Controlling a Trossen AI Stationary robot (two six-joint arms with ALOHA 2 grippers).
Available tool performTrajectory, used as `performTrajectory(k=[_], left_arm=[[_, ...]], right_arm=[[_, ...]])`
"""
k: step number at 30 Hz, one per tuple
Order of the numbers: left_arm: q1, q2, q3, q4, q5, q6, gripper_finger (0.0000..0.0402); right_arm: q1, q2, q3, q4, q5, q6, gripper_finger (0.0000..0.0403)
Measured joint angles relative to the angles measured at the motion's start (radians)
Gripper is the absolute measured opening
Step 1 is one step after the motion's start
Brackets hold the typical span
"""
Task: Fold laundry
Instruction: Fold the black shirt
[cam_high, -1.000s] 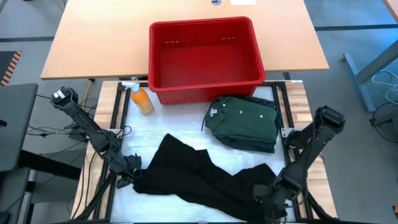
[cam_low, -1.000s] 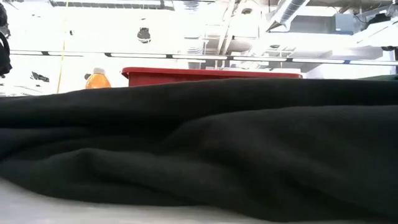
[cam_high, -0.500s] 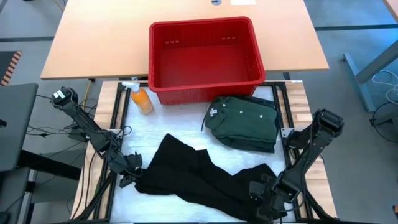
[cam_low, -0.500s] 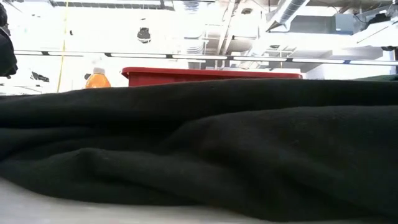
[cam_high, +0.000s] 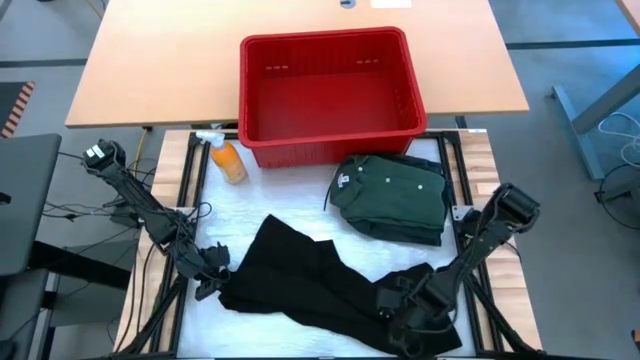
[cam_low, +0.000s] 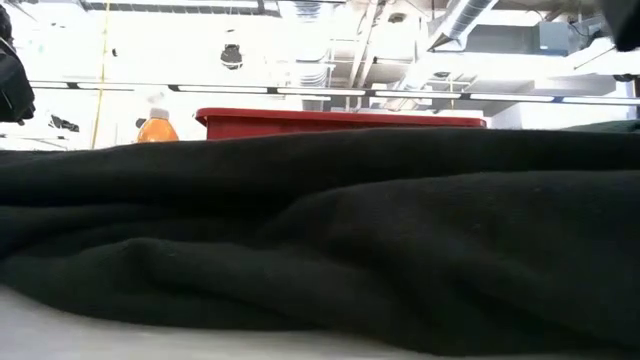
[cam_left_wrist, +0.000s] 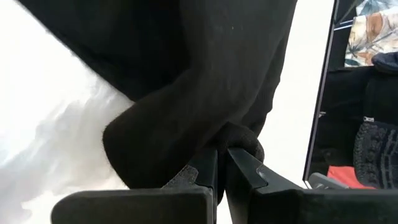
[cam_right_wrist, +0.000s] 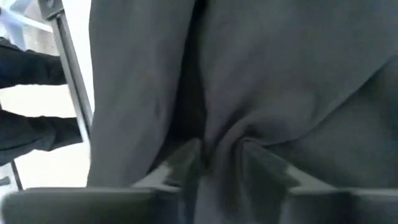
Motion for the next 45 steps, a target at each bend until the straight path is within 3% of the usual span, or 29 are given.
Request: performTrajectory(k=[3,5,12,18,23,25,27,31,34,39,45], left_arm=[[0.000,0.000,0.000,0.000,-0.005,0.000,0.0000],[0.000,0.000,0.000,0.000,-0.006,0.001,0.0000],[-0.003,0.000,0.000,0.004,-0.006,0.033,0.0000],[-0.016,0.000,0.000,0.004,-0.009,0.046,0.0000],[-0.046,0.000,0.000,0.004,-0.010,0.045,0.0000],[-0.058,0.000,0.000,0.004,-0.012,0.036,0.0000],[-0.070,0.000,0.000,0.002,-0.018,0.022,0.0000],[-0.100,0.000,0.000,0.000,-0.041,0.003,0.0000],[-0.124,0.000,0.000,0.000,-0.071,-0.015,0.0000],[-0.159,0.000,0.000,-0.001,-0.114,-0.049,0.0000],[-0.209,0.000,0.000,-0.001,-0.208,-0.104,0.0000]], right_arm=[[-0.039,-0.014,0.000,-0.003,-0.008,-0.041,0.0053],[-0.069,-0.046,0.000,-0.006,-0.016,-0.065,0.0020],[-0.176,-0.242,0.085,-0.210,0.068,-0.212,0.0017],[-0.287,-0.412,0.199,-0.565,0.359,-0.234,0.0017],[-0.395,-0.501,0.223,-0.796,0.623,-0.072,0.0024],[-0.445,-0.512,0.223,-0.836,0.672,-0.009,0.0041],[-0.494,-0.512,0.223,-0.835,0.635,-0.018,0.0063],[-0.584,-0.502,0.222,-0.814,0.400,-0.115,0.0119],[-0.591,-0.493,0.222,-0.806,0.306,-0.171,0.0170],[-0.521,-0.493,0.222,-0.772,0.297,-0.170,0.0234],[-0.279,-0.456,0.215,-0.604,0.231,-0.090,0.0243]])
